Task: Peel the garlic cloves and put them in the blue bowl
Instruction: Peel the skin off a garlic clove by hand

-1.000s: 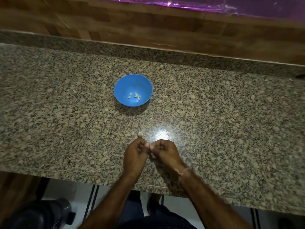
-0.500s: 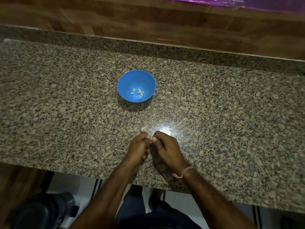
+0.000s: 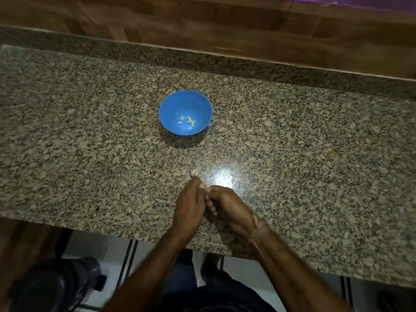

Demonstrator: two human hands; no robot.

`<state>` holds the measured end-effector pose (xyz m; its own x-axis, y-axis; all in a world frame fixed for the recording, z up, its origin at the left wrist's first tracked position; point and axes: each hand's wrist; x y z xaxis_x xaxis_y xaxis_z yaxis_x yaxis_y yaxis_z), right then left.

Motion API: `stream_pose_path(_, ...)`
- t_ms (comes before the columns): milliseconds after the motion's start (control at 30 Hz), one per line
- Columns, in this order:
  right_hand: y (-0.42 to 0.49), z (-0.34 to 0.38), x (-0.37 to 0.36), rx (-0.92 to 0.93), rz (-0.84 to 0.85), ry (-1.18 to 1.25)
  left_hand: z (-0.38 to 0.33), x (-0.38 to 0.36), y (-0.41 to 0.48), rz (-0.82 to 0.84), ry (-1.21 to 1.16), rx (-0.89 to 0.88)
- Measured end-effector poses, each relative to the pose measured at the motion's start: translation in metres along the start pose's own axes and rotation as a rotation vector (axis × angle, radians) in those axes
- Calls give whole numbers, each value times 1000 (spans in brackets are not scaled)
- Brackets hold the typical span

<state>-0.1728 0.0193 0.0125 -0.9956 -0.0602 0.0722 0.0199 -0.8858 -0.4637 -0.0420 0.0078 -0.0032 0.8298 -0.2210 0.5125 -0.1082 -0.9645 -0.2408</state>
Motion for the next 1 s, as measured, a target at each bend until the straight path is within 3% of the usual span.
stream_pose_path(67,-1,-9,-2,198,-76,-197,-5,1,4,82,-199,120)
stream_pose_path(133,0,-20,6,463,-173,-564,-10,5,10,191,-405,387)
stream_pose_path(200,2,-18,9,526,-153,-649,-19,11,11,268,-447,547)
stream_pose_path(267,2,-12,9,378,-64,-394,-19,10,8,203,-280,363)
stream_pose_path(367,2,1,6,-169,84,253,-8,7,1,-13,173,-105)
stream_pose_path(400,1,2,6,-179,87,235,-7,6,1,-3,206,-147)
stream_pose_path(433,-1,-2,4,-91,45,81,-9,6,2,38,107,-93)
stream_pose_path(533,2,-22,9,444,-140,-634,-15,8,13,234,-404,458)
stream_pose_path(567,4,-22,10,513,-136,-707,-19,10,16,257,-449,578)
stream_pose_path(600,5,-21,10,519,-114,-693,-21,11,16,255,-383,556)
stream_pose_path(667,8,-8,10,238,0,-286,-20,9,11,142,-105,257)
stream_pose_path(733,6,5,11,-263,162,328,-9,6,4,12,78,15)
stream_pose_path(767,5,6,12,-409,194,515,-4,4,3,5,101,-38)
stream_pose_path(800,4,5,12,-438,198,543,-4,3,3,38,24,3)
stream_pose_path(867,3,-3,7,-238,82,250,-7,2,8,117,-266,237)
stream_pose_path(933,-1,-14,4,73,-167,-136,-18,1,11,166,-494,500)
stream_pose_path(1000,-3,-17,2,255,-270,-141,-30,1,10,190,-567,606)
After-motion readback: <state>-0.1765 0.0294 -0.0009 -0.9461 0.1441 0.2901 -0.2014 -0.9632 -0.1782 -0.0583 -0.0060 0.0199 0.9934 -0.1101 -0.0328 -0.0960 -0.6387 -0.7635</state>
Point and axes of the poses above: each hand's wrist, its own y-axis towards the middle knuckle, its own x-axis out of the back of the hand, z = x × y, and after that the axes turned 2 degrees about x, right-handed
